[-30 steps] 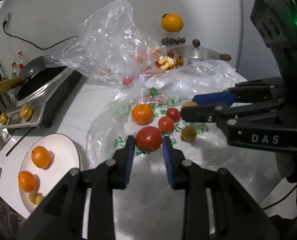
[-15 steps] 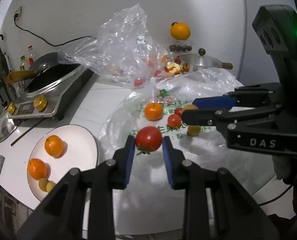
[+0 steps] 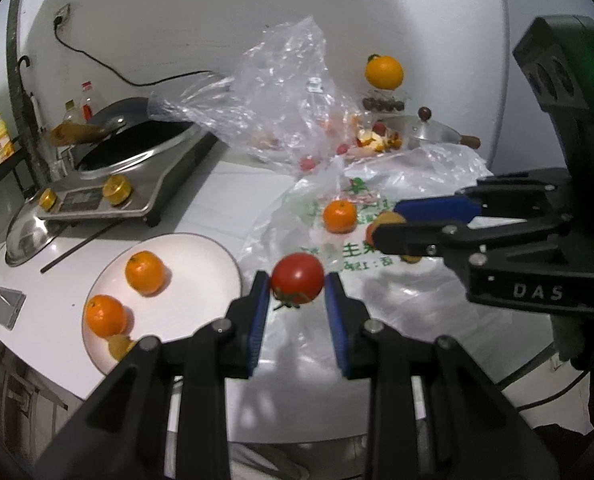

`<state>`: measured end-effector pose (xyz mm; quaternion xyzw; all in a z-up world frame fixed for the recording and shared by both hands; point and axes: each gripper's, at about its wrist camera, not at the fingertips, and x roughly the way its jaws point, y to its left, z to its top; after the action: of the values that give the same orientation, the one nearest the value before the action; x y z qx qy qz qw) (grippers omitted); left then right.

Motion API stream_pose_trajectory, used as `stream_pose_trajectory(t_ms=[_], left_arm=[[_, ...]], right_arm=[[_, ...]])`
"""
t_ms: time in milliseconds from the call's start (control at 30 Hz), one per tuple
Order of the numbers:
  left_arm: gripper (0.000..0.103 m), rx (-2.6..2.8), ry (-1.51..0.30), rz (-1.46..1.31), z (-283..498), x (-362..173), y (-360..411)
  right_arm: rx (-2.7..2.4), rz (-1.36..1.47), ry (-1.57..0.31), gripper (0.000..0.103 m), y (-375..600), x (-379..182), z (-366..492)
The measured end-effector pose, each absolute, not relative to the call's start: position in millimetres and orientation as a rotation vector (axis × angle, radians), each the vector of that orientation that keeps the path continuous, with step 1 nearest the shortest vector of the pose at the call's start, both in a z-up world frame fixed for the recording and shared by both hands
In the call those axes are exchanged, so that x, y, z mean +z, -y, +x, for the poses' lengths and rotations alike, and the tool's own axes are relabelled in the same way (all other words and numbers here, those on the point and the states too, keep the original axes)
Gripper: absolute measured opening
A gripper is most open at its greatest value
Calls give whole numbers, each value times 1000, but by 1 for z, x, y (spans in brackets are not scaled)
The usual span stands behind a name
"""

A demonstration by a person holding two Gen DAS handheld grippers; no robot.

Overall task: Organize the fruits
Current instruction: 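Carry the red tomato and the yellow fruit over the white plate with both tools, then lower the tomato onto the plate and open the left tool while the right tool lowers its fruit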

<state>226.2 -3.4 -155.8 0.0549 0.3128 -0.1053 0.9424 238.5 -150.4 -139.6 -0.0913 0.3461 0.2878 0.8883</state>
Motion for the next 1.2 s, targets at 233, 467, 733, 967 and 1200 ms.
stream_pose_trajectory(t_ms=[233,467,733,967,1200], left_arm=[[29,-180,-644,93,223,-160,-15],[29,-155,-649,74,221,-166,-31],[29,-110,-654,64,223,-172,-51],[29,-47,-672,81,228,-186,-69],[29,-42,-699,67,231,-196,-80]], right_arm=[[615,-209,-717,29,138,-139,235],[630,-228,-721,29,125,-140,233],[649,-251,-725,29,107,-140,235],[668,-265,-729,29,92,-141,239],[687,-279,-744,29,77,-147,244]])
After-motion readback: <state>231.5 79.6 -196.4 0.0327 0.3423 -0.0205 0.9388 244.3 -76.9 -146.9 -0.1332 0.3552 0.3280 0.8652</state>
